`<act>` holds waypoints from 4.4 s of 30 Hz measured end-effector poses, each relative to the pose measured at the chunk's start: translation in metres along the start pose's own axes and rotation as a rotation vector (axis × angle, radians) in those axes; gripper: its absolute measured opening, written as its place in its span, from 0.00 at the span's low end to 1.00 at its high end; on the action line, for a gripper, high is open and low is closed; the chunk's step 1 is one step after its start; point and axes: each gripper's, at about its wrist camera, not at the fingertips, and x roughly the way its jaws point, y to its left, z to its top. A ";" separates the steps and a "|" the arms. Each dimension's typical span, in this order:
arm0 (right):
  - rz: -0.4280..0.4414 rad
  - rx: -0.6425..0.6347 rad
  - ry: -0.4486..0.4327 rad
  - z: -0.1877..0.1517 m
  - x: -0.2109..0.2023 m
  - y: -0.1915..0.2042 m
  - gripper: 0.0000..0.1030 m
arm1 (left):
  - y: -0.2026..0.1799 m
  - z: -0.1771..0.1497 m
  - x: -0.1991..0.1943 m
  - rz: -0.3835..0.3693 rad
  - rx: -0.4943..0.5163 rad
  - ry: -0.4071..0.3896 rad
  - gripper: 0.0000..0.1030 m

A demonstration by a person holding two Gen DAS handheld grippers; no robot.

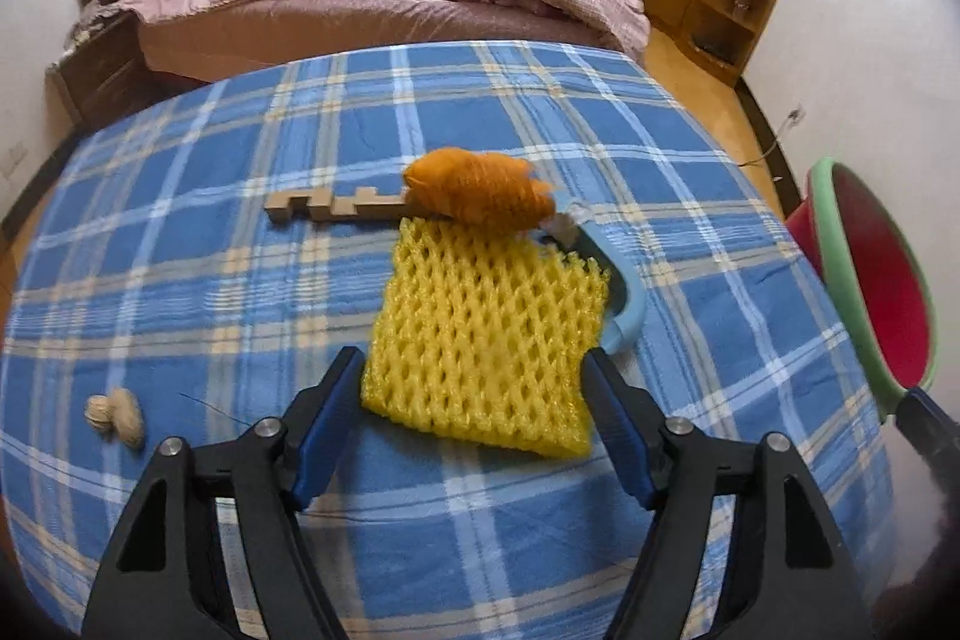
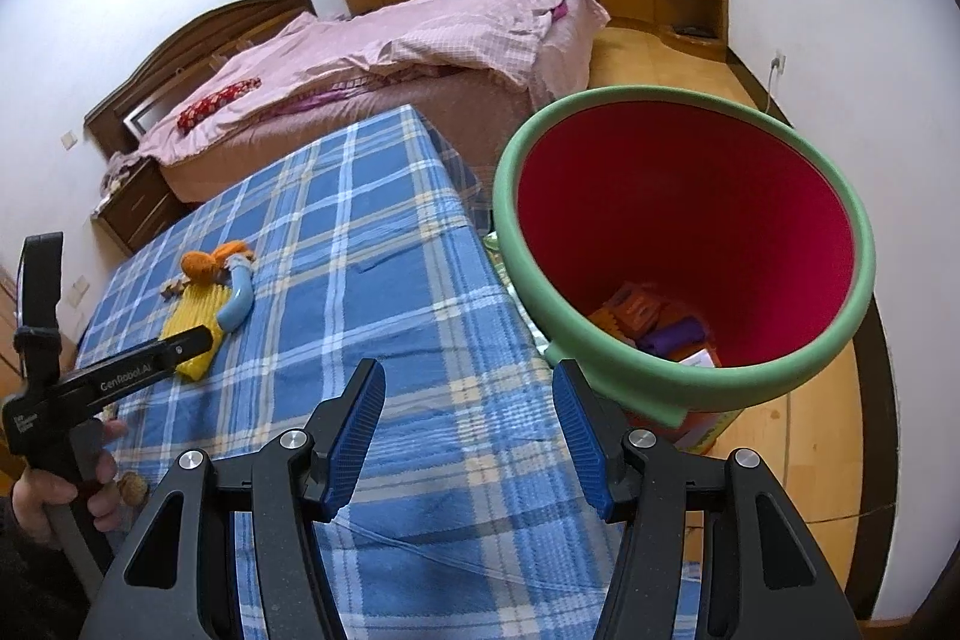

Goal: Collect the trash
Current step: 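Grasp the yellow foam net with the left tool and lift it, then grasp the blue plastic hook with the right tool while the left tool holds the foam net, then carry the foam net and blue hook over the red bin and open both tools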

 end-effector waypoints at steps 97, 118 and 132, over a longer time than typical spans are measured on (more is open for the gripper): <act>0.102 0.059 -0.105 0.011 -0.032 0.001 0.13 | -0.007 -0.013 -0.102 -0.169 -0.097 -0.220 0.21; -0.016 0.173 -0.195 0.020 -0.054 -0.082 0.13 | -0.134 0.013 -0.074 -0.275 0.134 -0.150 0.21; -0.079 0.234 -0.168 0.029 -0.031 -0.127 0.13 | -0.223 0.026 -0.023 -0.335 0.296 -0.068 0.21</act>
